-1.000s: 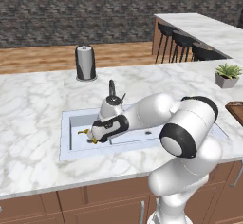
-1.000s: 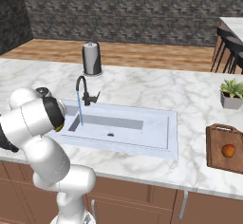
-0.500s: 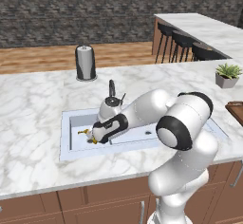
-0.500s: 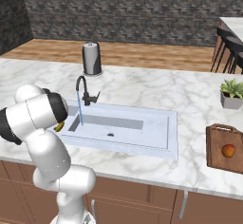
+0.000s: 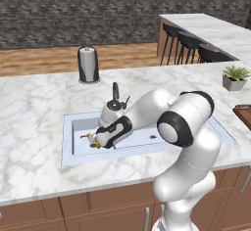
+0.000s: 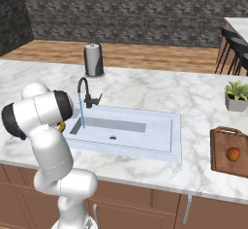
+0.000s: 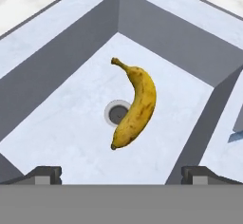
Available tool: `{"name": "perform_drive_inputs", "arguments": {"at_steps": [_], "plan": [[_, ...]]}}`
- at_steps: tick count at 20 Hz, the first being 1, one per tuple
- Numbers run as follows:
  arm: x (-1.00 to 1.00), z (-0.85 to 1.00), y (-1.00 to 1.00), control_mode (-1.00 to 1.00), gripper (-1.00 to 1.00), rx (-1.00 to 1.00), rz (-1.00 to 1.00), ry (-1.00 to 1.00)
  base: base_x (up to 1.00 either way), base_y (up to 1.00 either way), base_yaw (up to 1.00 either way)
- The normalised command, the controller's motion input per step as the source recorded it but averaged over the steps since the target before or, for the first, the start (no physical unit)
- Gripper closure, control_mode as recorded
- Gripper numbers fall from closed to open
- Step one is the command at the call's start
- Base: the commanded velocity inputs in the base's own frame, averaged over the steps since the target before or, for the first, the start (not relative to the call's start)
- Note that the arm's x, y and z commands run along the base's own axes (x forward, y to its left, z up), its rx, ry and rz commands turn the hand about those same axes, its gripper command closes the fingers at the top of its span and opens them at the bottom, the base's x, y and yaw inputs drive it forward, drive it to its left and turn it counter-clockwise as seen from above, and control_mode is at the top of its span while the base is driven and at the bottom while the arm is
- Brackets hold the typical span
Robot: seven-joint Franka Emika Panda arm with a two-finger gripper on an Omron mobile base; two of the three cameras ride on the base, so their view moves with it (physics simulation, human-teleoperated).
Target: Pick the banana, mango from the sink and place them on the cutting board to airdry. Then turn off the sink faucet.
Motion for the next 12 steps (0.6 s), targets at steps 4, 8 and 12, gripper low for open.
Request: {"name": "perform_drive_inputs", "arguments": {"at_steps": [4,8,12], "plan": [[0.17,-0.09,0.12,-1.0,-1.0,0.0,-0.02,0.0,0.0,0.0,0.0],[0.14,-0.11,0.19,-1.0,-1.0,-0.01,-0.02,0.0,0.0,0.0,0.0],[0.11,-0.12,0.14,-1.0,-1.0,-0.01,-0.03,0.0,0.0,0.0,0.0]]}}
